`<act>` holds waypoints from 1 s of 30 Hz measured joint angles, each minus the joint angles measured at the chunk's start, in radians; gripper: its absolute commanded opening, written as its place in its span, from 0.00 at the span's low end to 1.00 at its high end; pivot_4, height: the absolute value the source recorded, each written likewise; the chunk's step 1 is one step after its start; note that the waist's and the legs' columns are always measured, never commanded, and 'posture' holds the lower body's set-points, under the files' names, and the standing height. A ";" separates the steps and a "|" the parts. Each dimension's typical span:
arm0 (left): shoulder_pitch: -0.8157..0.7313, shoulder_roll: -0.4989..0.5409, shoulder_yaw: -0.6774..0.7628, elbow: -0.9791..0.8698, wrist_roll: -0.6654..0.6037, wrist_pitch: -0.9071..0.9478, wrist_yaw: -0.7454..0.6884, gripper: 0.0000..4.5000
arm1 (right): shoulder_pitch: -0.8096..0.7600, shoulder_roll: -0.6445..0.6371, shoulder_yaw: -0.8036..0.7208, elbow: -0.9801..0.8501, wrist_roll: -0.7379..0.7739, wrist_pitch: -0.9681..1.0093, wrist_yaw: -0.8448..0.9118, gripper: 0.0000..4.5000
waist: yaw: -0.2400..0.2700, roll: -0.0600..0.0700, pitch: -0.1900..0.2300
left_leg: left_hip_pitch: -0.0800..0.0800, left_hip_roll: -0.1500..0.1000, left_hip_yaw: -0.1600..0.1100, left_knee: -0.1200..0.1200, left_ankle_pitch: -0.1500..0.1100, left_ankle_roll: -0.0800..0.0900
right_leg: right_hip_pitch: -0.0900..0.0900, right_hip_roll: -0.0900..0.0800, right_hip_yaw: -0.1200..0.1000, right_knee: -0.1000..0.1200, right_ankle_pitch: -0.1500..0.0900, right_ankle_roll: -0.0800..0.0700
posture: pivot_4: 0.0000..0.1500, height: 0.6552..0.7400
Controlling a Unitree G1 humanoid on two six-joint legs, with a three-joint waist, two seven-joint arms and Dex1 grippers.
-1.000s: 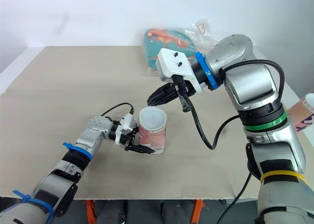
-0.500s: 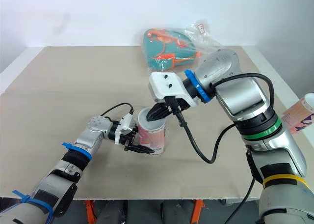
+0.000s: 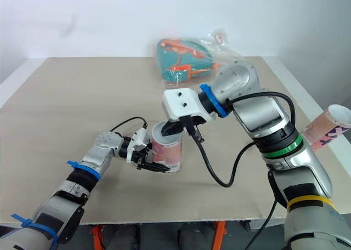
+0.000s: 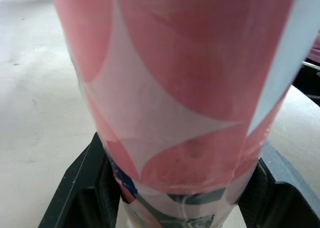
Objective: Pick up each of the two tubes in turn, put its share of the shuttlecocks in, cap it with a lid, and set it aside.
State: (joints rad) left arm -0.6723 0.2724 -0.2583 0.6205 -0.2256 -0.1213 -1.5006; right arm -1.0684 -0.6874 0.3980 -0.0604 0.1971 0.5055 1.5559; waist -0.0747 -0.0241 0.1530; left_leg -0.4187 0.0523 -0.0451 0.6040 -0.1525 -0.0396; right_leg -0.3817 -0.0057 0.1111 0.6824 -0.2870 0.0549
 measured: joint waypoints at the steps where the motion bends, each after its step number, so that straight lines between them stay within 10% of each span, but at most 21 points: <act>1: 0.000 0.000 0.000 -0.001 0.000 0.000 -0.001 0.59 | 0.000 0.000 -0.002 0.003 0.003 0.005 0.000 0.29 | 0.000 0.000 0.000 | -0.002 0.000 0.000 0.000 0.000 0.000 | -0.001 0.000 0.000 0.000 0.000 0.000 | 1.00 1.00; 7: 0.000 -0.018 -0.004 -0.016 -0.009 -0.005 -0.015 0.59 | 0.025 -0.124 -0.138 0.013 0.110 0.129 -0.001 0.78 | 0.016 0.002 0.003 | -0.014 -0.003 -0.003 -0.001 0.000 0.000 | -0.010 0.000 0.000 -0.001 -0.002 0.007 | 1.00 1.00; 9: -0.002 -0.021 -0.004 -0.012 -0.009 -0.002 -0.012 0.75 | 0.080 -0.176 -0.212 -0.029 0.160 0.175 -0.015 0.98 | 0.021 0.002 0.004 | -0.014 -0.003 -0.003 -0.001 0.000 0.000 | -0.010 0.000 0.000 -0.001 -0.002 0.007 | 1.00 1.00; 12: -0.001 -0.018 -0.004 0.005 0.002 0.026 0.007 0.99 | 0.175 -0.226 -0.288 -0.106 0.213 0.227 -0.051 1.00 | 0.024 0.003 0.005 | -0.015 -0.003 -0.003 -0.002 0.000 0.000 | -0.011 0.000 0.000 -0.001 -0.002 0.007 | 1.00 1.00; 30: 0.049 0.201 0.076 -0.023 -0.011 -0.029 -0.074 0.99 | 0.643 -0.291 -0.482 -0.433 0.389 0.379 -0.341 1.00 | 0.027 0.011 0.014 | -0.020 -0.002 -0.004 -0.002 -0.002 0.000 | -0.017 0.001 0.000 -0.001 -0.004 0.007 | 1.00 1.00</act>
State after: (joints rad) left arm -0.6236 0.4738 -0.1827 0.5972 -0.2364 -0.1506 -1.5747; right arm -0.4257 -0.9781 -0.0843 -0.4937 0.5857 0.8844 1.2144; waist -0.0482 -0.0132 0.1672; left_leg -0.4388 0.0501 -0.0487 0.6021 -0.1541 -0.0397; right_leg -0.3987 -0.0048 0.1106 0.6818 -0.2909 0.0616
